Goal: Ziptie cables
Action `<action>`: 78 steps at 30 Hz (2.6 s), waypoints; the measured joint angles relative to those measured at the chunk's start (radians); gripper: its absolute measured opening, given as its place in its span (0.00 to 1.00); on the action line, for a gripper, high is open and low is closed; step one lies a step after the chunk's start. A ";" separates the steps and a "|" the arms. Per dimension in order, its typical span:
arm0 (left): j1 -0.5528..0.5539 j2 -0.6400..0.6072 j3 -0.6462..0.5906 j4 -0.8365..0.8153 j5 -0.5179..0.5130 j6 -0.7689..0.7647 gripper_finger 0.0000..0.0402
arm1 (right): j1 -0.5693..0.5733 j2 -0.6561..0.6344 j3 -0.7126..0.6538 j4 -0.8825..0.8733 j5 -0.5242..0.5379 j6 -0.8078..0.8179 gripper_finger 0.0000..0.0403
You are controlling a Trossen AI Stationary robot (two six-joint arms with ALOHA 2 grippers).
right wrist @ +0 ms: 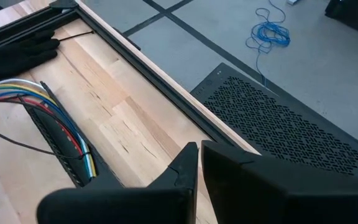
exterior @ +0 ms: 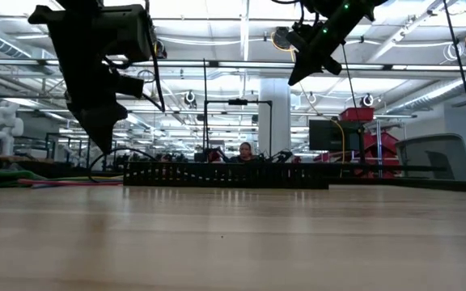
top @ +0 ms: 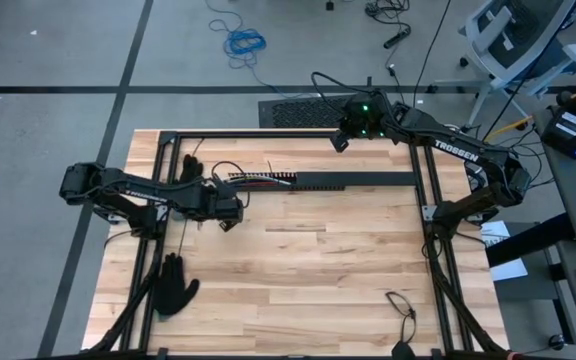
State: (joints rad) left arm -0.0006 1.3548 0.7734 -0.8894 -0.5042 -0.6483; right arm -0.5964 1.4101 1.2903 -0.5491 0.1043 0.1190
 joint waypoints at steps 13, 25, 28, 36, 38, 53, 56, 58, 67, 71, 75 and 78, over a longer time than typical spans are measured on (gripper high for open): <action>0.000 0.038 -0.056 0.008 -0.038 -0.104 0.43 | 0.000 0.000 0.000 0.000 -0.001 0.017 0.04; 0.000 0.038 -0.054 0.019 -0.030 -0.104 0.16 | 0.000 0.000 0.000 0.001 0.000 0.018 0.04; 0.000 0.038 -0.054 0.018 -0.030 -0.104 0.08 | 0.000 0.000 0.000 0.002 0.000 0.019 0.04; 0.015 0.039 -0.016 -0.069 -0.038 -0.020 0.01 | 0.000 0.000 0.000 0.002 0.000 0.025 0.04; 0.029 0.039 0.006 -0.101 -0.048 0.015 0.01 | 0.000 0.000 0.000 0.002 0.000 0.024 0.04; 0.171 0.039 0.157 -0.300 0.009 0.247 0.00 | 0.000 0.000 0.000 0.001 -0.001 0.012 0.04; 0.201 0.039 0.193 -0.329 0.029 0.292 0.00 | 0.000 0.000 0.000 0.001 -0.001 -0.018 0.04; 0.220 0.039 0.216 -0.334 0.033 0.312 0.00 | 0.000 0.000 0.000 0.000 -0.001 -0.034 0.04; 0.294 0.039 0.283 -0.387 0.107 0.343 0.00 | 0.000 0.000 0.000 -0.001 -0.001 -0.097 0.04; 0.312 0.044 0.283 -0.399 0.162 0.340 0.00 | 0.000 0.000 0.000 -0.003 -0.001 -0.109 0.04; 0.321 0.067 0.283 -0.387 0.162 0.340 0.00 | 0.000 0.000 0.000 -0.009 -0.001 -0.114 0.04; 0.329 0.103 0.267 -0.337 0.163 0.345 0.00 | 0.000 0.000 0.000 -0.032 -0.002 -0.117 0.04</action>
State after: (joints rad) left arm 0.3283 1.4576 1.0404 -1.2265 -0.3412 -0.3038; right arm -0.5965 1.4105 1.2907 -0.5808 0.1024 0.0021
